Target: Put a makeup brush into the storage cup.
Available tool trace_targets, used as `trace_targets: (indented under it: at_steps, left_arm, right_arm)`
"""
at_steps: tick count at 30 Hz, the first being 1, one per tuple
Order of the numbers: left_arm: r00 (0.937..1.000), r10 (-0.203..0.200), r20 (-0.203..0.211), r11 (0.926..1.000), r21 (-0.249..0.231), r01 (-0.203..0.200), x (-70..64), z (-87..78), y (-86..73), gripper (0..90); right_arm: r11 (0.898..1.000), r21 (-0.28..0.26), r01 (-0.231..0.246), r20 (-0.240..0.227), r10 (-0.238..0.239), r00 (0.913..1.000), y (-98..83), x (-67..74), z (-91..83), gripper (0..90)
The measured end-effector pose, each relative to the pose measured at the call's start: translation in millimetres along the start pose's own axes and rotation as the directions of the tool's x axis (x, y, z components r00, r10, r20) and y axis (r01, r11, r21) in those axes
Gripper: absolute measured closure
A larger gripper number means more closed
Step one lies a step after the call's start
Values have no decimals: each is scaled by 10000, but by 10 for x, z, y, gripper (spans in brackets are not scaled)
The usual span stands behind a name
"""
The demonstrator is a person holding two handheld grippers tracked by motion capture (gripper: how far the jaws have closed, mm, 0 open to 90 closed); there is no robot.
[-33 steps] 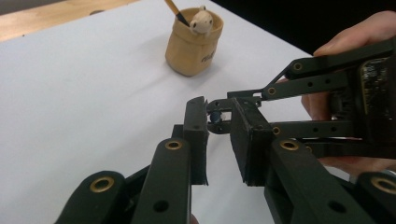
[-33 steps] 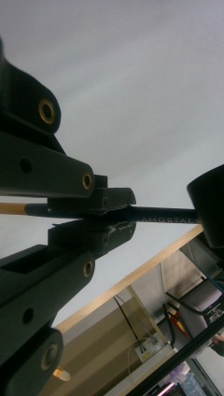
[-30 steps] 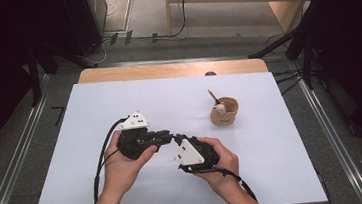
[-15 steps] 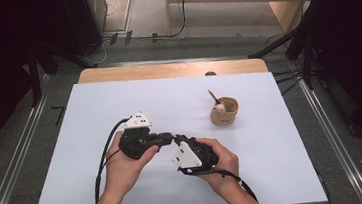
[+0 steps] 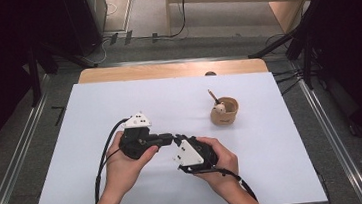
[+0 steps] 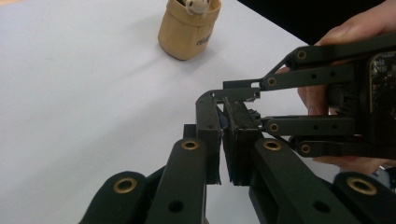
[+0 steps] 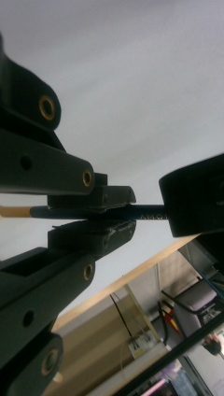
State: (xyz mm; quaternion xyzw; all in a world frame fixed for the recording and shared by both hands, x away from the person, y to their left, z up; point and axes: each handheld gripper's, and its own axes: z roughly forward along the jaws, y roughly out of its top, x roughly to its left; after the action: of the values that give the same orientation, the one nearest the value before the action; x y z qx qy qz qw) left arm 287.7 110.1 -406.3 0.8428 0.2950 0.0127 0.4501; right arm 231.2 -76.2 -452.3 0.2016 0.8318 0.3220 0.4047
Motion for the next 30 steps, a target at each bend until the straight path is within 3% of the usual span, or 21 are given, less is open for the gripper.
trace_targets:
  at_steps: [1,5,7,11,12,13,14,16,17,18,19,20,21,22,23,25,26,27,28,29,30]
  left_arm:
    - [10000,16,-53,10000,-63,-17,4,2,-5,866]
    - [9999,-39,-142,9997,-249,35,24,-5,-19,866]
    - [9999,-38,-134,9995,-303,34,33,-12,-21,866]
    - [9997,-61,-237,9983,-575,47,51,-37,-29,866]
    - [9997,-49,-246,9982,-606,34,56,-44,-30,866]
    - [9996,-37,-276,9976,-697,17,59,-51,-32,866]
    - [9996,-32,-294,9969,-791,9,62,-56,-33,867]
    - [9994,-26,-347,9952,-978,-8,64,-70,-35,867]
    - [9992,-36,-403,9932,-1167,-12,67,-87,-39,867]
    - [9992,-36,-403,9932,-1167,-12,67,-87,-39,867]
    - [9991,-81,-410,9899,-1418,22,75,-107,-48,867]
    - [9991,-81,-410,9899,-1418,22,75,-107,-48,867]
    - [9992,-109,-397,9855,-1698,40,88,-129,-55,867]
    - [9992,-109,-397,9855,-1698,40,88,-129,-55,867]
    - [9992,-94,-401,9833,-1820,20,94,-140,-59,867]
    - [9989,-49,-460,9792,-2029,-45,99,-154,-66,867]
    - [9989,-63,-474,9731,-2305,-48,104,-163,-79,867]
    - [9989,-63,-474,9731,-2305,-48,104,-163,-79,867]
    - [9988,-57,-484,9701,-2425,-62,107,-167,-86,867]
    - [9990,-56,-442,9649,-2627,-62,110,-170,-95,866]
    - [9992,-53,-392,9614,-2752,-57,111,-174,-103,867]
  right_arm:
    - [9988,-60,-486,-114,485,9988,-11,-22,-8,731]
    - [9938,-266,-1082,120,1086,9940,-28,-60,-32,588]
    - [9902,-359,-1350,188,1357,9906,-36,-70,-38,562]
    - [9617,-715,-2647,182,2666,9636,-89,-144,-69,495]
    - [9617,-715,-2647,182,2666,9636,-89,-144,-69,495]
    - [9556,-726,-2855,104,2870,9579,-96,-160,-79,486]
    - [9427,-838,-3230,-42,3238,9461,-106,-188,-96,457]
    - [9367,-906,-3381,-62,3390,9408,-108,-200,-103,443]
    - [9233,-1032,-3699,-164,3703,9288,-112,-217,-118,419]
    - [9233,-1032,-3699,-164,3703,9288,-112,-217,-118,419]
    - [9051,-1182,-4085,-61,4107,9117,-114,-228,-136,352]
    - [9051,-1182,-4085,-61,4107,9117,-114,-228,-136,352]
    - [8842,-1342,-4475,83,4525,8917,-115,-236,-158,320]
    - [8738,-1395,-4658,163,4723,8813,-114,-239,-167,290]
    - [8738,-1395,-4658,163,4723,8813,-114,-239,-167,290]
    - [8460,-1580,-5093,35,5162,8564,-120,-261,-191,255]
    - [8041,-1676,-5703,-113,5769,8167,-128,-290,-209,199]
    - [8041,-1676,-5703,-113,5769,8167,-128,-290,-209,199]
    - [7788,-1676,-6045,-228,6099,7921,-136,-307,-216,189]
    - [7192,-1675,-6743,-569,6757,7349,-167,-341,-219,182]
    - [6871,-1623,-7083,-761,7069,7032,-185,-355,-217,174]
